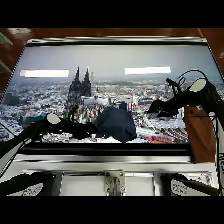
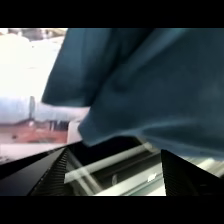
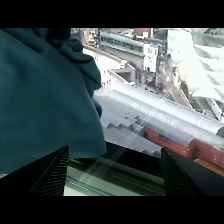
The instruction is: Fold the shirts.
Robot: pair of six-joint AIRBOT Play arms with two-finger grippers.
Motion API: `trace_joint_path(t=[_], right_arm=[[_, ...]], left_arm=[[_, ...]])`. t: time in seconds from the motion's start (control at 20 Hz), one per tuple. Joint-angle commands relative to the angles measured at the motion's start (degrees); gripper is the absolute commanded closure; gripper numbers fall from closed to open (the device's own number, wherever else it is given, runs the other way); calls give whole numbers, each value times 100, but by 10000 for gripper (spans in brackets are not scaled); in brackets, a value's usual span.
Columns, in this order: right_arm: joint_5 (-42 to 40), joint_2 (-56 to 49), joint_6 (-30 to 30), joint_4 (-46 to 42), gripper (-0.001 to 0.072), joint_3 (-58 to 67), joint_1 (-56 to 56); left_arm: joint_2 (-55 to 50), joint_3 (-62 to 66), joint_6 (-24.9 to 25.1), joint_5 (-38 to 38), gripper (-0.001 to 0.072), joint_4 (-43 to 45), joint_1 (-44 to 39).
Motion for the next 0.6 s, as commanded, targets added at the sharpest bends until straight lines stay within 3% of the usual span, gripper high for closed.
trace_joint_path(t=[0.0,0.05,0.1,0.15,0.2,0.3,0.35,0.55], right_arm=[[284,-15,-2,20,31,-20,2],[376,-15,11,22,30,-63,4],[439,-13,28,33,31,-155,4],[450,-15,31,57,30,-280,4],[433,-15,35,122,30,-450,4],[341,-13,28,363,30,-859,48],[258,-13,28,361,30,-1038,157],[-625,-24,-76,361,30,-1497,1084]], left_arm=[[-280,-50,122,922,-13,-573,-452],[-330,-35,120,1078,-13,-695,-527],[-367,-26,120,1204,43,-861,-584],[-391,-15,122,1338,254,-1047,-636],[-396,-15,122,1495,403,-1163,-688],[-382,-15,157,1561,626,-1189,-704],[-354,-11,356,1508,670,-1191,-688],[-170,-4,726,1043,670,-1134,-525]])
